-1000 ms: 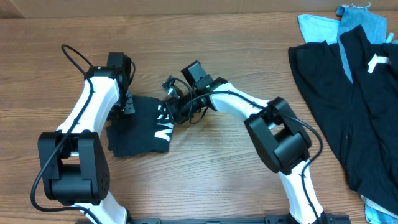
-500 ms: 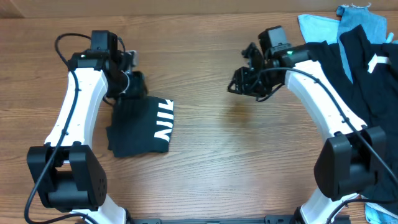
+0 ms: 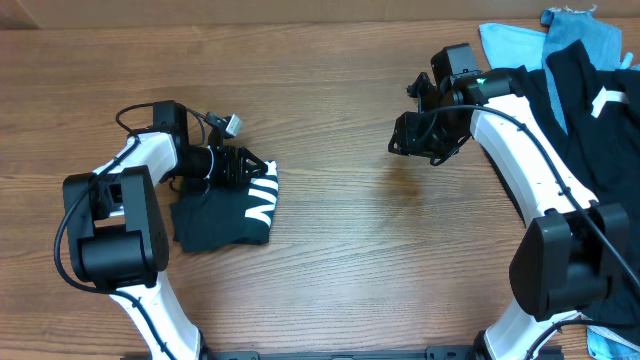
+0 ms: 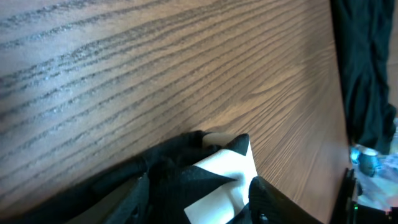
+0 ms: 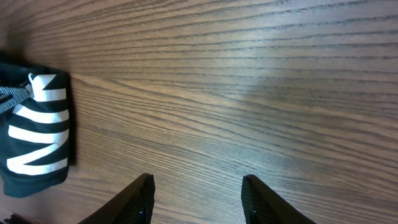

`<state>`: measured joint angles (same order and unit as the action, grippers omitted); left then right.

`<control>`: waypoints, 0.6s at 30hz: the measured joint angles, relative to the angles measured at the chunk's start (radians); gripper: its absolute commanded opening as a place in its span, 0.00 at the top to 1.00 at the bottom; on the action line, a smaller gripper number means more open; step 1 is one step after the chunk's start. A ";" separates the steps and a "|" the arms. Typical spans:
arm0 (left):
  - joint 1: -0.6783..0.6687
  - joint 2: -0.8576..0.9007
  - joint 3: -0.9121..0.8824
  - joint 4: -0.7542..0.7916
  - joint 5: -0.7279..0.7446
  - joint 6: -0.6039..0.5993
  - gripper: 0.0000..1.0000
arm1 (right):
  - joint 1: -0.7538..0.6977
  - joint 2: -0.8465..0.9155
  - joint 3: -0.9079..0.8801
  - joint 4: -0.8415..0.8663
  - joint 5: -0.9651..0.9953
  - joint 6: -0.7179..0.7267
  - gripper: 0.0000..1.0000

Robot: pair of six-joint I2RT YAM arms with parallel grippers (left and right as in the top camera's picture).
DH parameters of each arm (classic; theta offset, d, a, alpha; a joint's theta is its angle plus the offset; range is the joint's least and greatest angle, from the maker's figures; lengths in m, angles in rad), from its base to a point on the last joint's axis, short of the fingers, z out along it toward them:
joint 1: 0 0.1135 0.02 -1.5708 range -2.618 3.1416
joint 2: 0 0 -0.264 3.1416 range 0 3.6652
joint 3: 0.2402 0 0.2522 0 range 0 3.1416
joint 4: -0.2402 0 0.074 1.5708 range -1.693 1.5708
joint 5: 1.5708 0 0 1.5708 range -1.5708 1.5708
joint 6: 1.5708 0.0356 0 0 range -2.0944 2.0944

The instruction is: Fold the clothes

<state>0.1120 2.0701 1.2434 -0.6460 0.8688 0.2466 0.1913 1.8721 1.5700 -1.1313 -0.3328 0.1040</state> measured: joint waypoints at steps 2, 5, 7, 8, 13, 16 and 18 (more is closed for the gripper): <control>0.002 0.008 0.006 0.000 0.011 0.000 0.39 | 0.000 0.000 0.000 -0.005 0.000 0.000 0.51; 0.013 0.024 0.038 -0.023 0.019 -0.008 0.17 | 0.000 0.000 0.000 -0.006 0.000 0.000 0.51; 0.035 0.043 0.105 -0.086 0.051 -0.014 0.00 | 0.000 0.000 0.000 -0.007 0.000 0.000 0.51; 0.054 0.046 0.150 -0.122 0.063 -0.013 0.00 | 0.000 0.000 0.000 -0.007 0.000 0.000 0.51; 0.101 -0.024 0.398 -0.340 -0.057 -0.015 0.00 | 0.000 0.000 0.000 -0.007 0.000 0.000 0.51; 0.099 -0.090 0.414 -0.397 -0.306 0.010 0.00 | 0.000 0.000 0.000 -0.007 0.000 -0.001 0.51; 0.099 -0.093 0.414 -0.397 -0.396 0.099 0.00 | 0.001 0.000 0.000 -0.042 -0.021 -0.023 0.50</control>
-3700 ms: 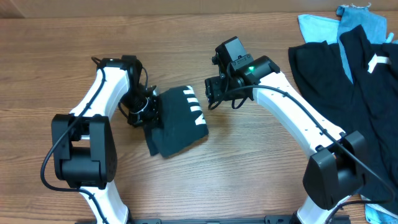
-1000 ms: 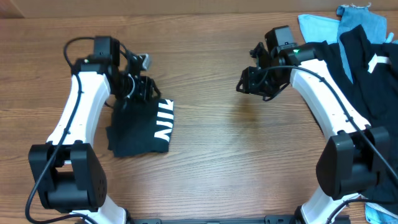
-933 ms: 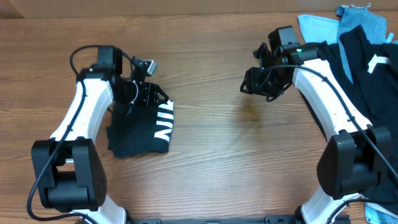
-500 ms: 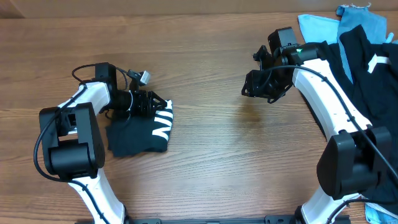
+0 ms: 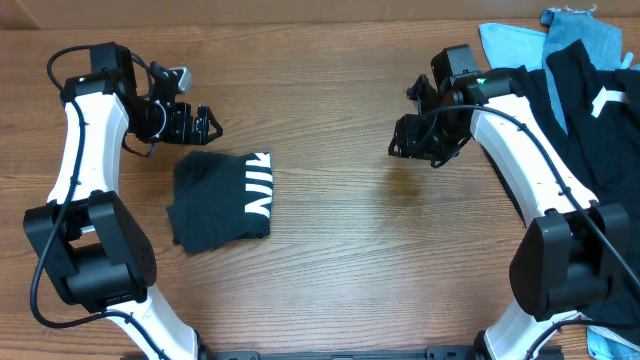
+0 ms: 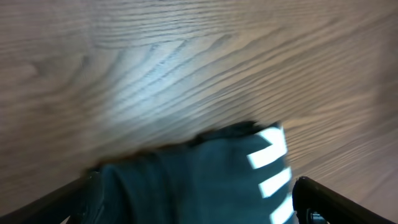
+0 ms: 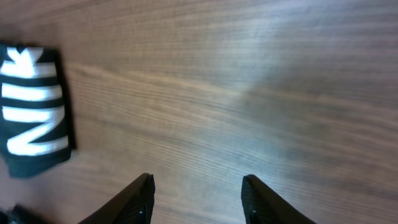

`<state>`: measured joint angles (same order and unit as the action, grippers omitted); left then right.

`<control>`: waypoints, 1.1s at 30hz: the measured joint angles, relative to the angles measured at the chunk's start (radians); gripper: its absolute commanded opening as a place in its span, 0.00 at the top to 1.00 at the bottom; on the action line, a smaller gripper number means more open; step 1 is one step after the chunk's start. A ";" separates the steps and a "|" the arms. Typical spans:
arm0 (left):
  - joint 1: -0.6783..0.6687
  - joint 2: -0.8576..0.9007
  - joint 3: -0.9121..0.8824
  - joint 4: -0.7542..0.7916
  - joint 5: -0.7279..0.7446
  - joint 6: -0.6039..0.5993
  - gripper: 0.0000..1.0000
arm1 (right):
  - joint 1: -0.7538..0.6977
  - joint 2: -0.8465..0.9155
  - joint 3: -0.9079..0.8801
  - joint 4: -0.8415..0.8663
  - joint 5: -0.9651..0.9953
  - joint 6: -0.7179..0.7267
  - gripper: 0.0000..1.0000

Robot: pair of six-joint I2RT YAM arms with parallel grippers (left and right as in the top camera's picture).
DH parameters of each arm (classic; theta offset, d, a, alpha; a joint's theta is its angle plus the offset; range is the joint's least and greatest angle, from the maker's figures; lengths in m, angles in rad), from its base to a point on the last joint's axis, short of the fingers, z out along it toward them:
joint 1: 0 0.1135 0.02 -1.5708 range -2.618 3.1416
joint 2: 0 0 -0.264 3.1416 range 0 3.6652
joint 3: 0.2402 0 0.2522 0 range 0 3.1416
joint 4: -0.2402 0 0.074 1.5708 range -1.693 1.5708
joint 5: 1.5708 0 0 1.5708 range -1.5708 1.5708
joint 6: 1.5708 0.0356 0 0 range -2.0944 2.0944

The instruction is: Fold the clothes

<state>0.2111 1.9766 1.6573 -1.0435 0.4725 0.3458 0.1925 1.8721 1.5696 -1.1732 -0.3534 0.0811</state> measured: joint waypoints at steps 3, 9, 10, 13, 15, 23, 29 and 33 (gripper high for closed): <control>-0.010 0.000 0.000 0.060 -0.039 0.192 0.00 | 0.006 0.000 0.000 -0.037 -0.031 -0.030 0.51; -0.023 0.021 0.000 0.070 -0.062 0.423 0.00 | 0.006 0.000 0.000 -0.050 -0.040 -0.033 0.51; -0.023 0.045 0.000 0.066 -0.054 0.438 0.02 | 0.006 0.000 0.000 -0.050 -0.040 -0.034 0.51; -0.027 0.150 0.000 0.063 -0.036 0.429 0.13 | 0.006 0.000 0.000 -0.051 -0.040 -0.034 0.51; -0.028 0.225 0.000 0.047 -0.039 0.355 0.22 | 0.006 0.000 0.000 -0.052 -0.040 -0.035 0.51; -0.028 0.285 0.004 -0.393 -0.065 0.089 0.42 | 0.006 0.000 0.000 -0.047 -0.040 -0.037 0.50; -0.028 0.285 0.003 -0.444 -0.057 0.056 0.00 | 0.006 0.000 0.000 -0.051 -0.040 -0.037 0.51; -0.028 0.284 0.003 -0.370 -0.040 0.049 0.00 | 0.026 0.000 0.000 -0.149 -0.086 -0.094 0.51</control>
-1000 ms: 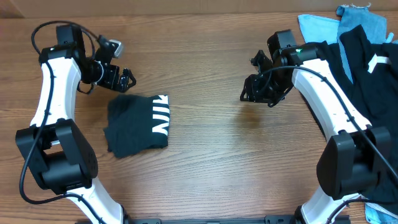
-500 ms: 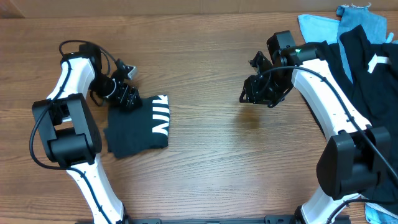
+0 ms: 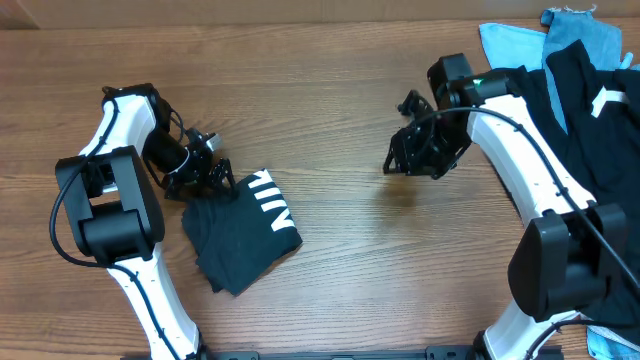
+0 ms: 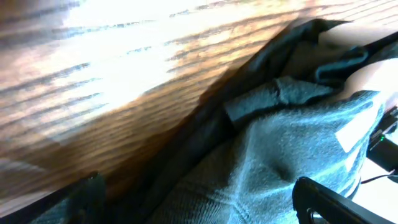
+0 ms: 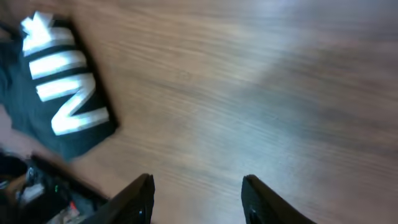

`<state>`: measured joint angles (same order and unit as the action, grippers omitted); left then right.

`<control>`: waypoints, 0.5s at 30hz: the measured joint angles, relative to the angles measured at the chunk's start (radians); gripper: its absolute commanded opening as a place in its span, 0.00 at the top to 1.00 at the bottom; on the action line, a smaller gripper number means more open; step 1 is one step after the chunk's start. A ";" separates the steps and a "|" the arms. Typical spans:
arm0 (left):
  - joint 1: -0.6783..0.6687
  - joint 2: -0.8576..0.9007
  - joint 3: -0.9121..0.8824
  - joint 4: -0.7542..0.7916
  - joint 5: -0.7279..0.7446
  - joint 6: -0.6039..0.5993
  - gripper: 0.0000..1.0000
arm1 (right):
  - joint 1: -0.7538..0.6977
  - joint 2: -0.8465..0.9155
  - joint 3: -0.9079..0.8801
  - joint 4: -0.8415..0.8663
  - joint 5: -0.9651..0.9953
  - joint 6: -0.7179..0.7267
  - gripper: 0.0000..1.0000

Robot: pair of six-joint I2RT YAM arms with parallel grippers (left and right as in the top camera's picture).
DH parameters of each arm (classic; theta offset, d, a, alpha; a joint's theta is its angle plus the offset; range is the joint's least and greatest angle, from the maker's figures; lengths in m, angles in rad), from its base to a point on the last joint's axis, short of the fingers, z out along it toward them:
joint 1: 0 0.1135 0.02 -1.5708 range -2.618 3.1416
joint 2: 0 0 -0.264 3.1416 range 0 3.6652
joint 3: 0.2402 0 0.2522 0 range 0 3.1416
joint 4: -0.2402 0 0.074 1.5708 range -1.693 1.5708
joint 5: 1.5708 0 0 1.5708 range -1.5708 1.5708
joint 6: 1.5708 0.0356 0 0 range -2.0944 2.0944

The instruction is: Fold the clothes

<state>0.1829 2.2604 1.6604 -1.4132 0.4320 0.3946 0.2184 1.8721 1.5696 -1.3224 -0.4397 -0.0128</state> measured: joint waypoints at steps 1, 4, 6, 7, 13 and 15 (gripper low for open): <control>0.000 -0.002 0.000 0.009 0.004 0.002 0.00 | 0.019 0.000 0.000 -0.011 -0.008 -0.012 0.50; 0.000 -0.013 0.002 0.061 0.008 0.008 0.00 | 0.072 0.000 0.000 -0.018 -0.028 -0.027 0.50; -0.011 -0.017 0.003 0.071 -0.029 0.008 0.00 | 0.085 0.000 0.000 -0.045 -0.072 -0.031 0.50; -0.014 -0.019 0.003 0.075 -0.047 0.008 0.00 | 0.092 0.000 0.000 -0.052 -0.093 -0.032 0.51; -0.026 -0.032 0.011 0.137 -0.123 0.007 0.00 | 0.306 0.001 0.000 -0.064 -0.162 -0.038 0.75; -0.026 -0.032 0.011 0.137 -0.124 0.007 0.00 | 0.395 0.014 0.000 -0.075 -0.156 -0.039 0.75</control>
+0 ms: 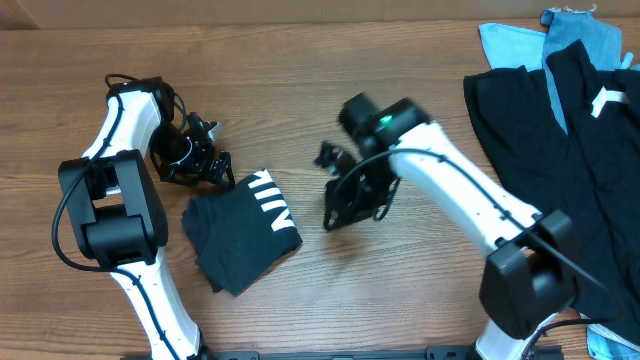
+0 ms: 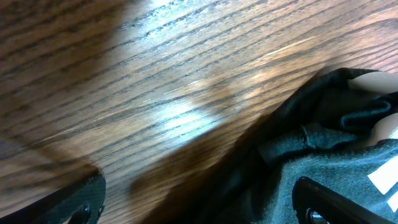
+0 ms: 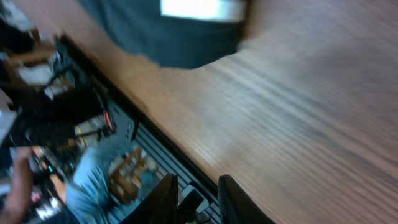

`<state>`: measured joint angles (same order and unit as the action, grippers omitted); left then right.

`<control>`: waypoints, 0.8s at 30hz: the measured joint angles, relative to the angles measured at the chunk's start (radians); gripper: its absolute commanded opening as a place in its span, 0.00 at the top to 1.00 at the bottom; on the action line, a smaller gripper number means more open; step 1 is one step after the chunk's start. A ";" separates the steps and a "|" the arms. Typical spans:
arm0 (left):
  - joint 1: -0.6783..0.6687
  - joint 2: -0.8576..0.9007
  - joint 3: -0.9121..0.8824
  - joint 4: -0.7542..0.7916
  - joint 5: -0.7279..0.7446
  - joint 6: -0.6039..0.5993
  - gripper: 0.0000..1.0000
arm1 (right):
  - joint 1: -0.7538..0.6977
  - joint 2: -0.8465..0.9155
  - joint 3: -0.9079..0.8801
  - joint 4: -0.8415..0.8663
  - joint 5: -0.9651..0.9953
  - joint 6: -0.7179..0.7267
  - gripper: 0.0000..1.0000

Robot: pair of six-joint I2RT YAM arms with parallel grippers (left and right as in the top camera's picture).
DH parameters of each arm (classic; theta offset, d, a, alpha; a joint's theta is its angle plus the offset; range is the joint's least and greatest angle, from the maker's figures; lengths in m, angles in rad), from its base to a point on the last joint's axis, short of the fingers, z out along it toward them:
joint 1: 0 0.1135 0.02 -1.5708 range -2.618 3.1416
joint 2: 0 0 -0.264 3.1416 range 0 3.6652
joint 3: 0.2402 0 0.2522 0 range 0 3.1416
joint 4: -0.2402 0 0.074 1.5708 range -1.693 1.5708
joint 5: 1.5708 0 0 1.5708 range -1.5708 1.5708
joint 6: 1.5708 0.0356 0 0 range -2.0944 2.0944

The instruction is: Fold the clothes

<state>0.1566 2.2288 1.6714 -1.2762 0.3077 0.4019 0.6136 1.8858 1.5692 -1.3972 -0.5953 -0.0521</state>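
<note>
A folded black garment (image 1: 240, 238) with white letters lies askew on the table at the left of centre; it also shows in the left wrist view as the garment (image 2: 323, 155) and in the right wrist view as the garment (image 3: 186, 31). My left gripper (image 1: 205, 165) sits just off the garment's far-left corner; in its own view the left gripper (image 2: 199, 186) is open wide over bare wood and the cloth's edge. My right gripper (image 1: 338, 212) hangs just right of the garment; in its own view the right gripper (image 3: 198, 180) has a narrow gap with nothing in it.
A heap of black clothes (image 1: 570, 110) and a light blue piece (image 1: 520, 40) lie at the far right of the wooden table (image 1: 400, 300). The right wrist view looks past the table's front edge (image 3: 161, 143) at gear on the floor.
My right arm has moved from the right of centre to just right of the folded garment, and its fingers stand closer together. My left gripper sits slightly farther back. The garment has not moved.
First my left gripper was at the folded garment's far edge with cloth between its fingers. Then it was open at the far left, the garment lying square. Later it was at the garment's corner and the garment lay turned askew, as it still does.
</note>
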 measured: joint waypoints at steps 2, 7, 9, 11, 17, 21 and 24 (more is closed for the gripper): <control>0.000 0.000 0.000 0.001 -0.001 0.000 0.00 | 0.056 0.030 0.000 -0.011 -0.003 0.000 0.75; 0.000 0.000 0.000 0.001 0.000 0.000 0.00 | 0.166 0.111 -0.098 0.128 -0.038 0.027 0.73; 0.000 0.000 0.000 0.000 0.000 0.000 0.00 | 0.175 0.141 -0.127 0.240 -0.050 0.069 0.73; 0.000 0.000 0.000 -0.001 0.002 -0.007 0.00 | 0.173 0.177 -0.135 0.370 -0.057 0.137 0.73; 0.000 0.000 0.003 -0.006 0.006 -0.011 0.00 | 0.171 0.217 -0.143 0.674 0.054 0.286 0.72; 0.002 0.000 0.003 -0.013 0.019 -0.011 0.00 | 0.116 0.217 -0.143 0.762 0.163 0.304 0.72; 0.002 0.008 0.003 -0.069 0.032 -0.011 0.00 | 0.049 0.217 -0.143 0.781 0.196 0.306 0.73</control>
<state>0.1589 2.2368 1.6741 -1.3453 0.3397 0.3908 0.6628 2.1033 1.4261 -0.6159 -0.3988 0.2539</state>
